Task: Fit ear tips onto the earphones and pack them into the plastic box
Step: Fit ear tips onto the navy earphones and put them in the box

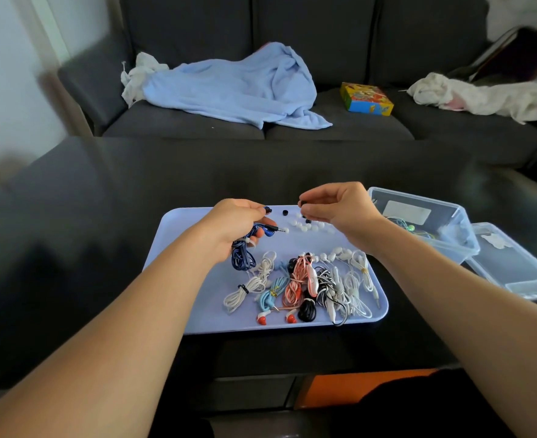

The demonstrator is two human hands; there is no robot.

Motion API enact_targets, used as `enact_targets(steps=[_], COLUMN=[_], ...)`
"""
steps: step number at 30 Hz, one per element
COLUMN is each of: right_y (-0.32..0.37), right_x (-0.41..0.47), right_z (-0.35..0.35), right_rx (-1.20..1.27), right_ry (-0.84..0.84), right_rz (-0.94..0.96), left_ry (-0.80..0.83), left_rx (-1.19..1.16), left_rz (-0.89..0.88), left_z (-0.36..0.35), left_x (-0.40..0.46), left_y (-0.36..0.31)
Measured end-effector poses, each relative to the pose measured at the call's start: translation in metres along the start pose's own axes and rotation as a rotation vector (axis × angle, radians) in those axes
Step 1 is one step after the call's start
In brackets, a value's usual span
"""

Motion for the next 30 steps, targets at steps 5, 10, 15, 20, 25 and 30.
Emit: enact_targets(steps=[5, 10, 15, 20, 25, 30], right_y=[0.006, 0.010, 0.012, 0.013, 0.016, 0.017], right_x=[-0.004, -0.004, -0.003, -0.001, -0.002, -0.002], right_z=[-0.012, -0.017, -0.022, -0.027, -0.029, -0.030], right_rx=[0.185, 0.234, 0.321, 0.345, 0.382, 0.404], right_ry=[0.060, 0.084, 0.096, 0.077, 0.076, 0.080], right_rz=[-0.017, -0.003, -0.028, -0.041, -0.033, -0.025], left_ry=[0.072, 0.110, 0.143, 0.154, 0.144, 0.131], left_rx=[0.030, 0.069, 0.078, 0.114, 0.136, 0.134], left_rz=[-0.042, -0.071, -0.099, -0.127, -0.158, -0.171], left_z=[-0.006, -0.006, -0.007, -0.004, -0.003, -0.004], left_x=[-0.002, 0.000, -0.002, -0.002, -0.003, -0.003], left_y=[-0.003, -0.005, -0.005, -0.005, -0.006, -0.007])
Point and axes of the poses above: each hand's wrist, its own x-axis towards the middle knuckle, its own z-axis out of the back of the hand, y = z × x, the point moved 4 cm from there along x, towards the middle knuckle, and after that the axes turned 9 degrees about y, right-handed, at the moved point
